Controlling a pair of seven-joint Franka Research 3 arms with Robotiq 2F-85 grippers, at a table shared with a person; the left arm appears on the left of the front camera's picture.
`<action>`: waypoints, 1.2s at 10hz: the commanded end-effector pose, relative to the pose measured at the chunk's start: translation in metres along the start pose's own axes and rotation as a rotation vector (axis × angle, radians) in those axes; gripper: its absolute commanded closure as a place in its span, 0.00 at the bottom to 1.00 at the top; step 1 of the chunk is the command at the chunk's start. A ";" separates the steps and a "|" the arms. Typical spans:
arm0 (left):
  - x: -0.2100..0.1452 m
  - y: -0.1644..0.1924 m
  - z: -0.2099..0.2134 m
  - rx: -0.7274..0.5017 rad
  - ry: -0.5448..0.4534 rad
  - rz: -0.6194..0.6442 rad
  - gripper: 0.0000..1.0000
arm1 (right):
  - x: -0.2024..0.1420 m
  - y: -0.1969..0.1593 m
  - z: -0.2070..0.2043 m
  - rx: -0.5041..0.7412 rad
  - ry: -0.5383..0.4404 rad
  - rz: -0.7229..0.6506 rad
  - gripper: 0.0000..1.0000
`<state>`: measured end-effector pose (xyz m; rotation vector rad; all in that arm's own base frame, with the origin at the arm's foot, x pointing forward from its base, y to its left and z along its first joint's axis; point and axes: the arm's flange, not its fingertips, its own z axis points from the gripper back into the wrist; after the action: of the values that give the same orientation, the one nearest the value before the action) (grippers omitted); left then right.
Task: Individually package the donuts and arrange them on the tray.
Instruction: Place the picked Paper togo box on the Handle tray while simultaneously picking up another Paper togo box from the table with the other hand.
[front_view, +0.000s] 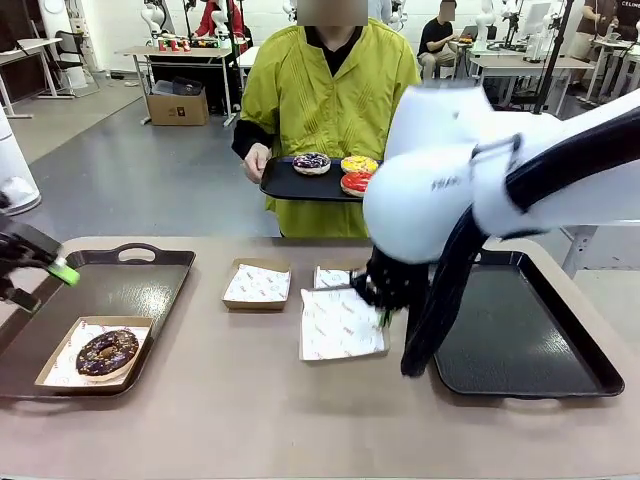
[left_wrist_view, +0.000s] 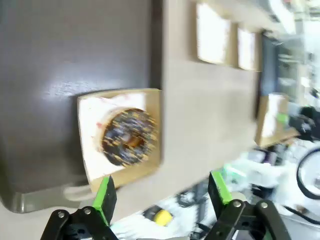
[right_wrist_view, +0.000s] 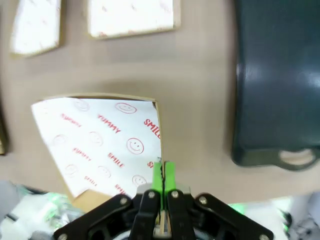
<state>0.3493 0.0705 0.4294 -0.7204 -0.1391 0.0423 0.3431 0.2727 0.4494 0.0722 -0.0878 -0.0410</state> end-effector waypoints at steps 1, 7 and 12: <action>-0.009 0.038 0.035 -0.243 -0.015 0.016 0.04 | 0.021 -0.001 0.045 -0.015 -0.019 -0.047 1.00; -0.035 0.140 0.066 -0.557 -0.155 0.164 0.04 | 0.129 0.003 0.107 0.025 0.023 0.026 1.00; -0.046 0.150 0.063 -0.545 -0.155 0.213 0.04 | 0.149 0.001 0.083 0.012 0.035 0.065 1.00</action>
<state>0.2964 0.2202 0.3698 -1.2625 -0.2204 0.2750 0.4920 0.2611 0.5317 0.0617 -0.0385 0.0462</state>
